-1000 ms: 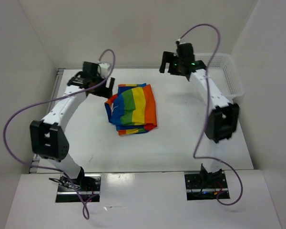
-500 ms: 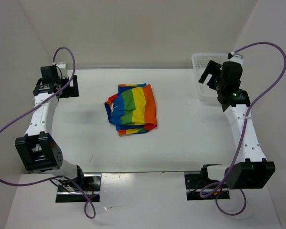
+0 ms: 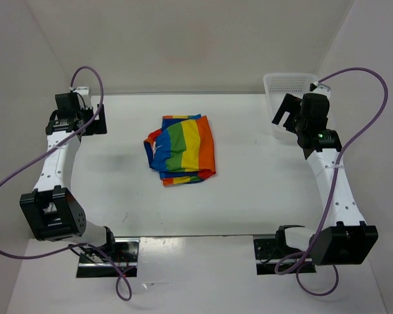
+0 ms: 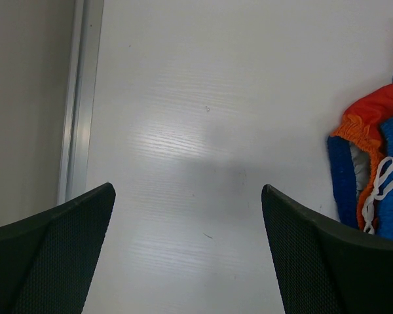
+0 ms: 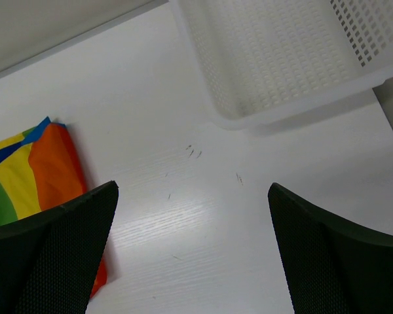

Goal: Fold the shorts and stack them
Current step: Fold the shorts

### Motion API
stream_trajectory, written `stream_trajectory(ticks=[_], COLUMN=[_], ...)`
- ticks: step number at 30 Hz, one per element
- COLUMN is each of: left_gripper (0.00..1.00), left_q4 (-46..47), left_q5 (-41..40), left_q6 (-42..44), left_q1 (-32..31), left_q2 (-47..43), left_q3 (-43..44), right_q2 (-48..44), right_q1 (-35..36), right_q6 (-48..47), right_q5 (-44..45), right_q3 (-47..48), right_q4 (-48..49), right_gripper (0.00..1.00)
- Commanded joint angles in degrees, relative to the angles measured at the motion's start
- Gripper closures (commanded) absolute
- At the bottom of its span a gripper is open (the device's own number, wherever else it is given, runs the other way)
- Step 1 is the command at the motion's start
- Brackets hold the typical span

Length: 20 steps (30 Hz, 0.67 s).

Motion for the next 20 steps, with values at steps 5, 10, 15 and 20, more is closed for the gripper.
stream_trajectory(ticks=[5, 10, 15, 20], left_gripper=[0.01, 0.01, 0.01, 0.01], left_q4=[1.9, 1.9, 1.9, 1.9], left_q5=[-0.8, -0.8, -0.8, 1.0], left_q6=[0.2, 0.2, 0.2, 0.2], left_q1=[0.2, 0.2, 0.2, 0.2], left_q2=[-3.0, -3.5, -3.5, -4.0], left_q3=[-0.2, -0.2, -0.7, -1.2], right_q2=[-1.6, -2.1, -2.7, -4.2], right_q1=[0.2, 0.2, 0.2, 0.2], right_q6=[-0.3, -0.9, -0.9, -0.9], right_q5=[-0.1, -0.6, -0.6, -1.1], right_q3=[-0.6, -0.6, -0.6, -2.9], right_q4=[1.3, 1.3, 1.3, 2.6], right_gripper=[0.0, 0.0, 0.0, 0.0])
